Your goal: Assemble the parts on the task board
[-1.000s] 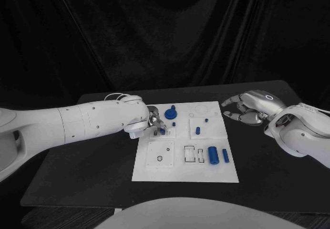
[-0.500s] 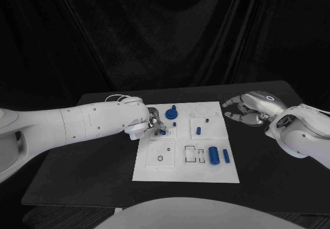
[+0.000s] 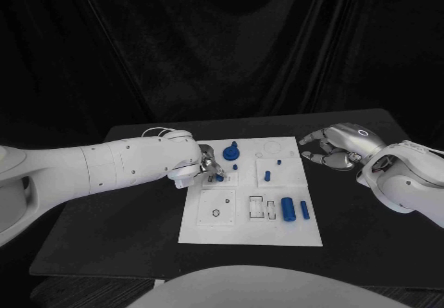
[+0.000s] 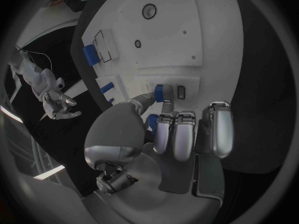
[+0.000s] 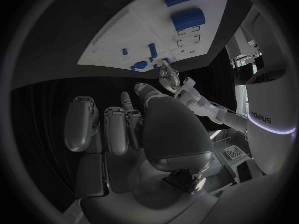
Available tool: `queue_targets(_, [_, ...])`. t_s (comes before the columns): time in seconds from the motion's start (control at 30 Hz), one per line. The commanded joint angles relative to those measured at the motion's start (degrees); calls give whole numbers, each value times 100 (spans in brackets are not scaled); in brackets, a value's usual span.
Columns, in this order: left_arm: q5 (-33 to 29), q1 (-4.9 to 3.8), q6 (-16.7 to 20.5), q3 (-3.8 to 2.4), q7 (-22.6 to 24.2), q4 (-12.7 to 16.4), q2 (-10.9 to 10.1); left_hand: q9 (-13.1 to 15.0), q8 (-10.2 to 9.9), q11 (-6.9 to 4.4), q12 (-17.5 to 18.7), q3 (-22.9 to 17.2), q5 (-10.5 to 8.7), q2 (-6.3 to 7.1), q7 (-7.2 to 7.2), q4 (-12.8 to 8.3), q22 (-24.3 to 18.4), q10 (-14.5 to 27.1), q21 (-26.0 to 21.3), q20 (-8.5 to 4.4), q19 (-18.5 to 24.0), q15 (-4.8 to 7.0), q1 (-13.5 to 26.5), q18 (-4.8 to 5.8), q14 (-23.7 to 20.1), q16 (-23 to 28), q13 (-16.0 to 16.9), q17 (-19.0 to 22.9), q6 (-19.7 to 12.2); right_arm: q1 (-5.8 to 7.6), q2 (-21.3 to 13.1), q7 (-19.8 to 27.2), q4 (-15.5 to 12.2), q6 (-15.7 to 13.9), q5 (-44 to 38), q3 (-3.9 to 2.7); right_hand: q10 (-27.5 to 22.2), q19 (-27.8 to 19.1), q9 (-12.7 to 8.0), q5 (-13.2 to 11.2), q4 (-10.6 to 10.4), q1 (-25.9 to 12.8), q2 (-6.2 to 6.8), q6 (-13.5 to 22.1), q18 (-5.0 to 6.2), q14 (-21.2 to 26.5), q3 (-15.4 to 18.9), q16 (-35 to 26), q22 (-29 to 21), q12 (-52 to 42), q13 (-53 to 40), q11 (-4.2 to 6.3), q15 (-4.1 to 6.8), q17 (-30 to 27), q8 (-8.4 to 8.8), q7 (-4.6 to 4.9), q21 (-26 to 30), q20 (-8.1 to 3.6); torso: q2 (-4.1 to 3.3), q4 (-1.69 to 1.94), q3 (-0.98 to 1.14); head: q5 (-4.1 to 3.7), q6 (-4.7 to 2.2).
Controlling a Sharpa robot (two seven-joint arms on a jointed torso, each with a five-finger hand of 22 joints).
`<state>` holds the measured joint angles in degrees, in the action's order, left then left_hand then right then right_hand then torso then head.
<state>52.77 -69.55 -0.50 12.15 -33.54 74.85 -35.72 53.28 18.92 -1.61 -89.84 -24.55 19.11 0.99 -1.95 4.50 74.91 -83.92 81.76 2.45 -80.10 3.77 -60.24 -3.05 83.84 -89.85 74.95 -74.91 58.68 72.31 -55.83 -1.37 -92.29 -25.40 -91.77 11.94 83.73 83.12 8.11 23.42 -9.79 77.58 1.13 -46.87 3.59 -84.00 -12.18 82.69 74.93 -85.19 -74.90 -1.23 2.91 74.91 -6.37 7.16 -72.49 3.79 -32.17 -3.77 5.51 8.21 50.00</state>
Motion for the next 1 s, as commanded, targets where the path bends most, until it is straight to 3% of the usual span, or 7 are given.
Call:
queue_targets(0.03, [-21, 36, -149, 5, 73, -6, 15, 22, -68, 19, -16, 148, -530, 21, -19, 122, 617, -608, -36, 34, 36, -10, 200, -13, 616, -15, 1505, -1509, 10, -16, 1, -110, 1, 32, -13, -5, 3, -54, -5, 33, -2, 50, 22, -25, 35, -296, -46, -20, 981, 20, -493, -31, -44, 150, 14, 27, 16, -4, -1, -1, 1, -6, 0])
queue_targets(0.1, [-21, 42, -162, 5, 76, -12, 16, 31, -130, 35, -16, 342, -873, 28, -39, 249, 621, -608, -50, 45, 38, -25, 323, -16, 616, -15, 1505, -1509, 24, -16, 0, -112, 2, 35, -13, -5, 3, -54, -5, 33, -2, 50, 22, -25, 35, -296, -46, -20, 981, 20, -493, -31, -44, 150, 14, 27, 16, -4, -1, -1, 1, -6, 0])
queue_targets(0.17, [-21, 48, -172, 5, 77, -19, 17, 37, -163, 42, -16, 446, -972, 34, -46, 307, 625, -608, -56, 54, 38, -30, 369, -16, 616, -15, 1505, -1509, 36, -17, 0, -113, 2, 37, -13, -5, 3, -54, -5, 33, -2, 50, 22, -25, 35, -296, -46, -20, 981, 20, -493, -31, -44, 150, 14, 27, 16, -4, -1, -1, 0, -1, 0])
queue_targets(0.23, [-21, 54, -183, 5, 74, -28, 17, 42, -218, 64, -16, 699, -1240, 91, -74, 482, 635, -608, -61, 67, 32, -50, 566, -15, 616, -15, 1505, -1509, 51, -20, -1, -114, 4, 39, -13, -5, 3, -54, -5, 33, -2, 50, 22, -25, 35, -296, -46, -20, 981, 20, -493, -31, -44, 150, 14, 27, 16, -4, -1, -1, 1, 0, 0])
queue_targets(0.4, [-21, 61, -188, 5, 60, -45, 18, 72, -300, 75, -16, 1012, -1523, 95, -81, 651, 651, -608, -74, 84, 25, -59, 689, -16, 616, -15, 1505, -1509, 82, -29, 0, -112, 7, 42, -13, -5, 0, -56, -8, 37, 2, 49, 25, -29, 36, -294, -55, -23, 979, 23, -489, -34, -46, 144, 14, 29, 21, -3, -1, -1, 1, 1, 0])
queue_targets(0.83, [-20, 67, -133, 5, 39, -47, -2, 299, -217, 58, -16, 1515, -1628, 115, -54, 954, 703, -608, -67, 79, -17, -49, 891, -9, 616, -15, 1505, -1509, 198, -42, -8, -110, 13, 47, -13, -5, 0, -56, -8, 37, 2, 49, 25, -29, 36, -294, -55, -23, 979, 23, -489, -34, -46, 144, 14, 29, 21, -3, -1, 0, 1, -4, 0])
queue_targets(1.0, [31, 57, 236, 2, 191, 117, -150, 448, -122, 34, -16, 1698, -1634, 162, -31, 1045, 756, -608, -22, 59, -77, -25, 895, 6, 616, -15, 1505, -1509, 196, -43, -43, -101, -1, 15, -13, -5, 0, -58, -11, 41, 6, 45, 31, -32, 36, -293, -63, -26, 978, 23, -489, -37, -49, 141, 15, 31, 26, -1, 0, -1, 0, -15, 0])
